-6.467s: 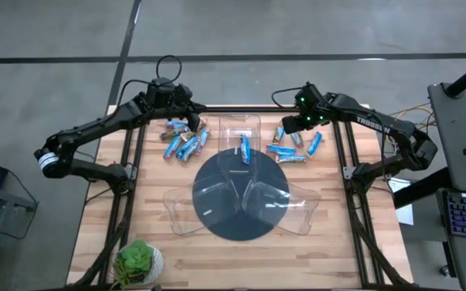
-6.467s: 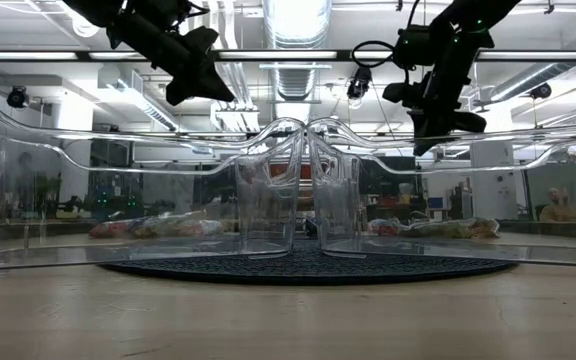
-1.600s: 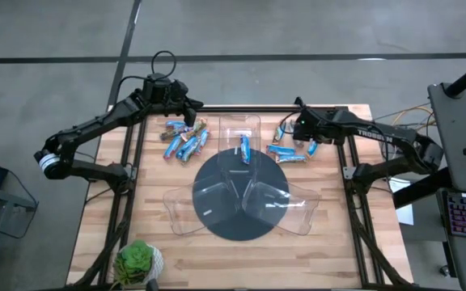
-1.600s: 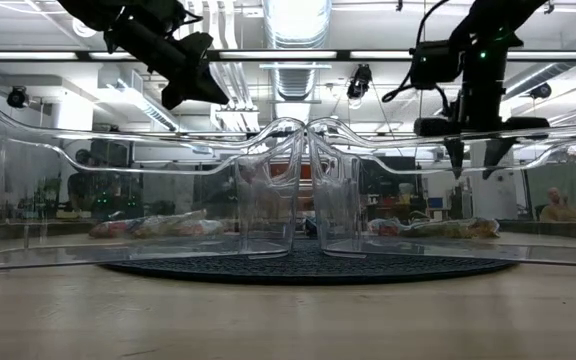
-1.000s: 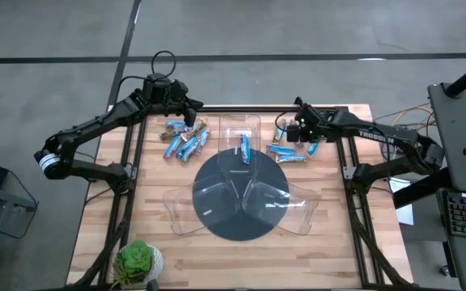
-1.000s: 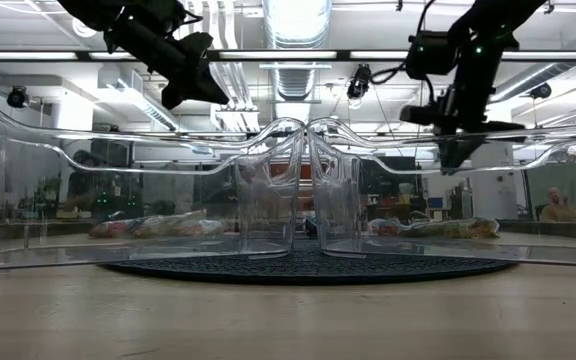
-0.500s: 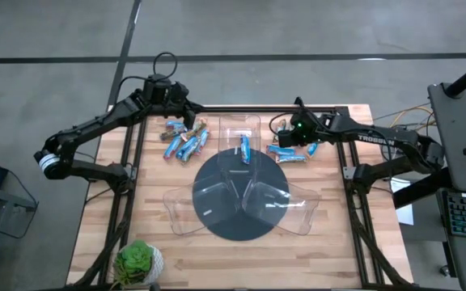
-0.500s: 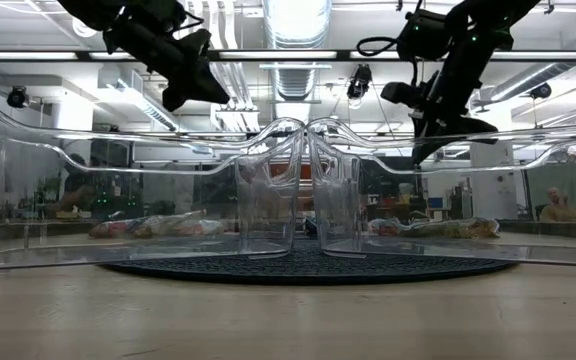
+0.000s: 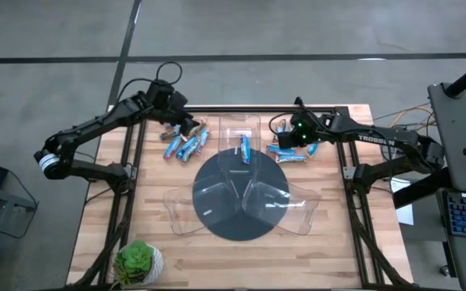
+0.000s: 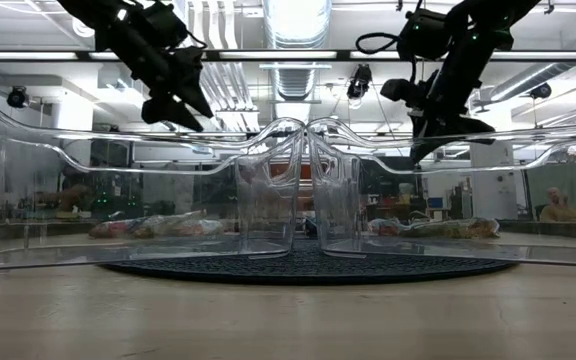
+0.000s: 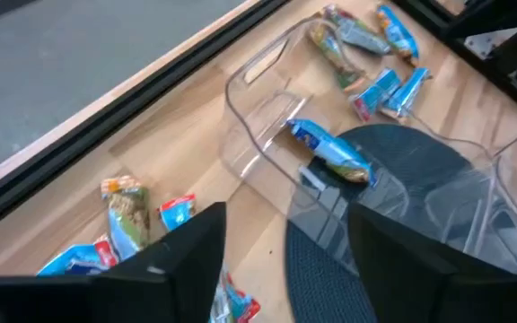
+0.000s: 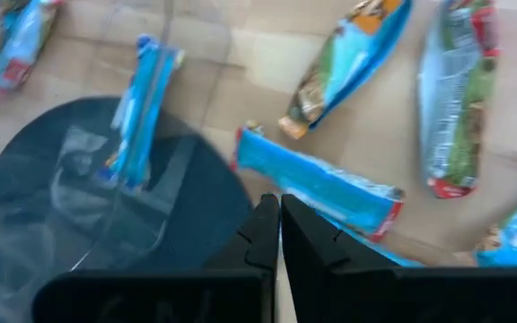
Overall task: Pick and place Granola Bars by type
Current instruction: Put the yellow granola bar into the right transparent bin
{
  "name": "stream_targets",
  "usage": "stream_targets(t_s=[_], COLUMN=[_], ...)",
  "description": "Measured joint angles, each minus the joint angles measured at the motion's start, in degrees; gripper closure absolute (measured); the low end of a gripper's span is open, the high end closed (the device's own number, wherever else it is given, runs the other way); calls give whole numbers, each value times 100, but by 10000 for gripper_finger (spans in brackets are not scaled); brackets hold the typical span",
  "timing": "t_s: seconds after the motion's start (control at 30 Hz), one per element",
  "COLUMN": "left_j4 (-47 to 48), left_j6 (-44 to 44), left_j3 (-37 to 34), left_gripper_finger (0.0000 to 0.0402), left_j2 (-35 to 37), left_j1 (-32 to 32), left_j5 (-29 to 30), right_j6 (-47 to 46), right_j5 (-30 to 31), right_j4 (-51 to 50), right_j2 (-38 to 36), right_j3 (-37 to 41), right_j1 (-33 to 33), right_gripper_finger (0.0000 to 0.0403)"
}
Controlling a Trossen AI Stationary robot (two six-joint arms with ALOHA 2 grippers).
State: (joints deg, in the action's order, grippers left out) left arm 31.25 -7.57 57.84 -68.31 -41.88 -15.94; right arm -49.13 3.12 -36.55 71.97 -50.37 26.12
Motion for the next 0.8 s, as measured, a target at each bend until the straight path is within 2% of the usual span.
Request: stream_targets(t_s=[0.3,0.43,0.6,0.7,0.8], left_j4=[756,1248,1776,1991,1997], left_j6=[407,723,551,558,525], left_j3=[324,529,774,791,776], left_gripper_finger=[168,168,168,168,168], left_j2=[-34,-215,-607,-878,-1150], left_j1=[260,442,646,818,964], left_j5=[265,468,729,1141,1272], right_j6=[1275,1612,1681,1826,1965], right_j5=[-938,-965,-899,-652,-537], right_j4=[184,183,178,166,120], right_j2=[-202,-351,-410,-402,-401], right_j3=[-327,-728,-1143,-1301,-1387], right_j1=[-345,-535,-561,-563,-561], right_gripper_finger=[395,395,395,395,395])
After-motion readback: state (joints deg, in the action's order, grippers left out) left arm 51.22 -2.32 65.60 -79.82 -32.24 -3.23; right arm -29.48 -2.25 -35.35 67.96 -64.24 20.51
